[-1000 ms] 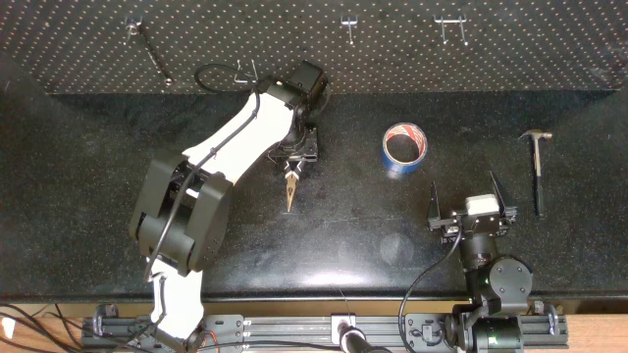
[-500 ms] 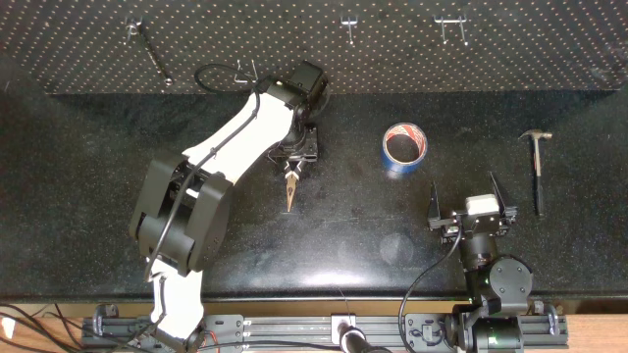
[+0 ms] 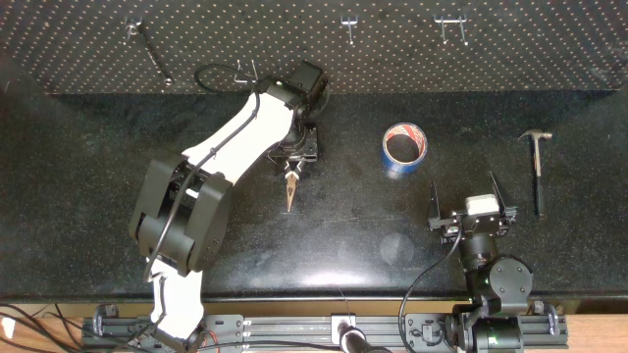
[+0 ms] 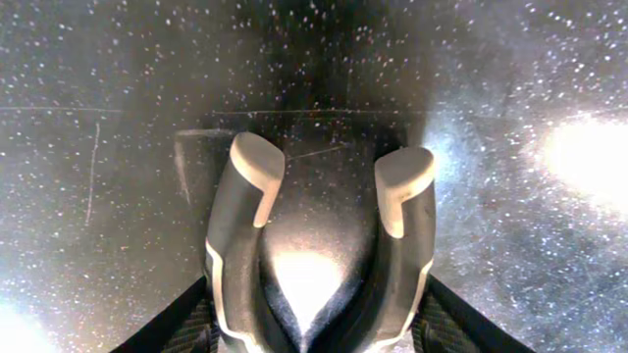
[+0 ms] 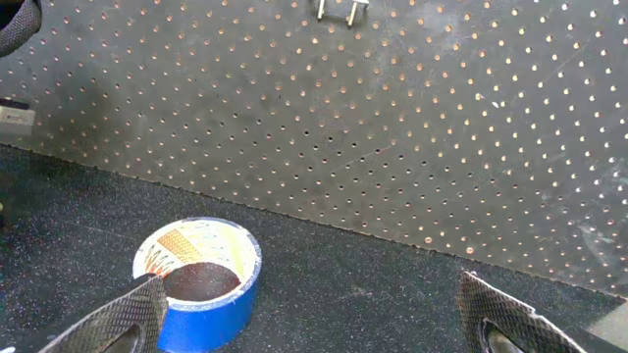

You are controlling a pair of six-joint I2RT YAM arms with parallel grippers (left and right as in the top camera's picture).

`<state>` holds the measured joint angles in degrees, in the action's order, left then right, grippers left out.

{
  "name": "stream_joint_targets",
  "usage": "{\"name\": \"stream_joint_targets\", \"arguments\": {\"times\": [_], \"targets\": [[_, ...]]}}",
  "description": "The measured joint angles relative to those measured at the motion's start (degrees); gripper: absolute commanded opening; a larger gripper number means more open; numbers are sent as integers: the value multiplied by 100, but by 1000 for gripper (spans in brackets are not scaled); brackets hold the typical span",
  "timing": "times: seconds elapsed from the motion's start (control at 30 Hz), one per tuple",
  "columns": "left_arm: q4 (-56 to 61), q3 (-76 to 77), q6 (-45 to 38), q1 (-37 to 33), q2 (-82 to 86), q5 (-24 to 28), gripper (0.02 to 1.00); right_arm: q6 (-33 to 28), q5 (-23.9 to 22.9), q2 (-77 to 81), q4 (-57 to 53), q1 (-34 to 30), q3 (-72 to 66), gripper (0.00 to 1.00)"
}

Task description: Place Tools Onto Pegboard

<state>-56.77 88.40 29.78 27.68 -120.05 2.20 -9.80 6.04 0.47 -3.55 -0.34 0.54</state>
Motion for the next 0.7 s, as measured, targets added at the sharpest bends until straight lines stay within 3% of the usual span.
{"name": "stream_joint_targets", "arguments": {"times": [0.7], "targets": [[-81,0,0,164,1388,-70,27,0,0,0,0,0,0,963]]}}
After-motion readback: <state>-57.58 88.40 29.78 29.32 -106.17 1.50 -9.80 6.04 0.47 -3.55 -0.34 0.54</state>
